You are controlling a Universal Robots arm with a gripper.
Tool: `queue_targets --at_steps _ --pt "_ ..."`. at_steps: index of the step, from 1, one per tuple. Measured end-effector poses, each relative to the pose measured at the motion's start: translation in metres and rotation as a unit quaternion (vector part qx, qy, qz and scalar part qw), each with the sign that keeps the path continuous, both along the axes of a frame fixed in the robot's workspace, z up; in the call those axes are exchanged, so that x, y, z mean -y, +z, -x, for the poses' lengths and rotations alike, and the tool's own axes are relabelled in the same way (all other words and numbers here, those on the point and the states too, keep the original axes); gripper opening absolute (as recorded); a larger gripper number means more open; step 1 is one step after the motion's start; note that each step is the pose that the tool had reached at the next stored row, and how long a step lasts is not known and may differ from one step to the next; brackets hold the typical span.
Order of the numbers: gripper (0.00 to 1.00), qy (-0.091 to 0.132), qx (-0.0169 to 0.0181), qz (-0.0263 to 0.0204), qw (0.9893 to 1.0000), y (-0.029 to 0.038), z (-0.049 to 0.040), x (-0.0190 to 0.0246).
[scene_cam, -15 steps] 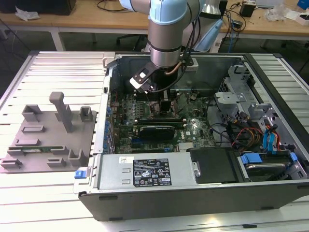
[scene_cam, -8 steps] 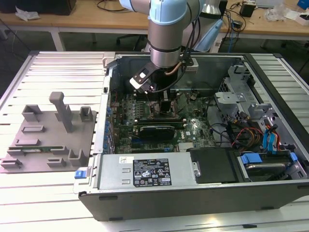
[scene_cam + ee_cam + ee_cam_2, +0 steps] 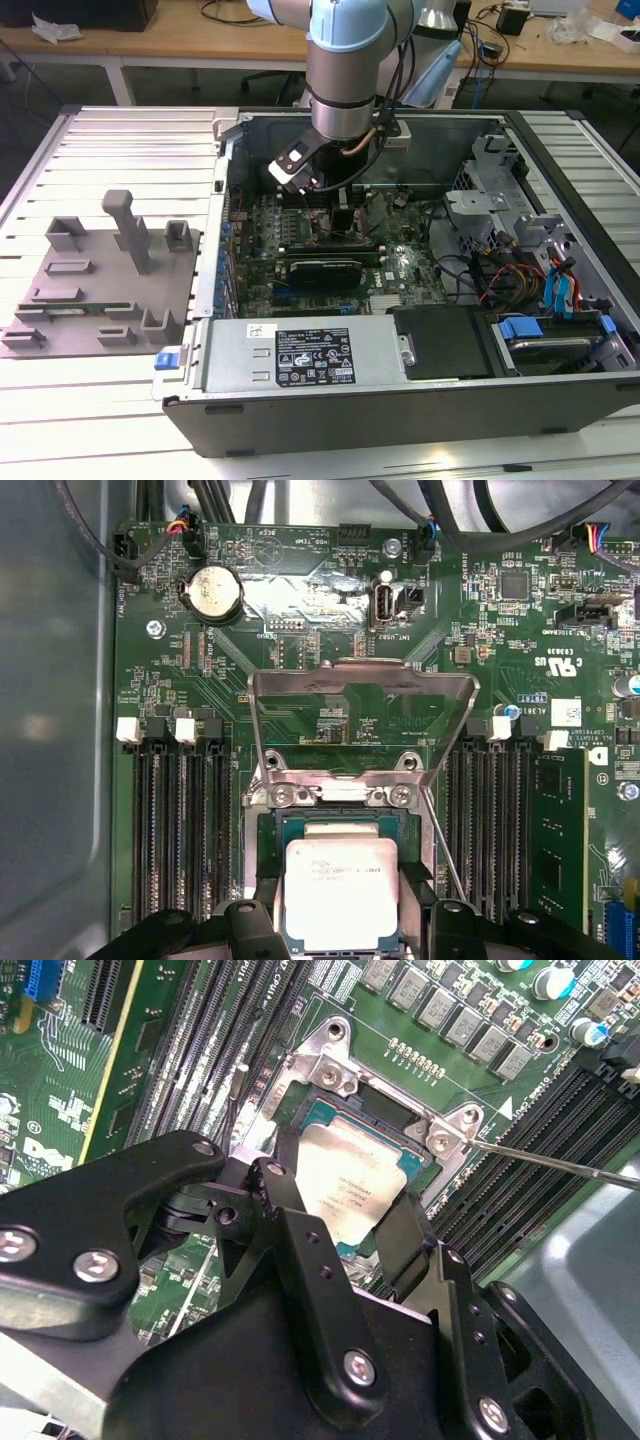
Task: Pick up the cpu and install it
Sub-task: 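Place the cpu into insertion slot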
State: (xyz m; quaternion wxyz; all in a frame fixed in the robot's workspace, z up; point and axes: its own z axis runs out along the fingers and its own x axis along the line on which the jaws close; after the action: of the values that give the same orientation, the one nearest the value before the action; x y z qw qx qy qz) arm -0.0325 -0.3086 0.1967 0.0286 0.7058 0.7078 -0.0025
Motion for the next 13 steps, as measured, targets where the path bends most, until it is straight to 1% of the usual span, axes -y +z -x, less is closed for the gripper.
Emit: queue_targets --at_steps 13 --pt "0.55 0.000 0.0000 -0.0001 1.0000 -0.0011 -0.0001 0.0000"
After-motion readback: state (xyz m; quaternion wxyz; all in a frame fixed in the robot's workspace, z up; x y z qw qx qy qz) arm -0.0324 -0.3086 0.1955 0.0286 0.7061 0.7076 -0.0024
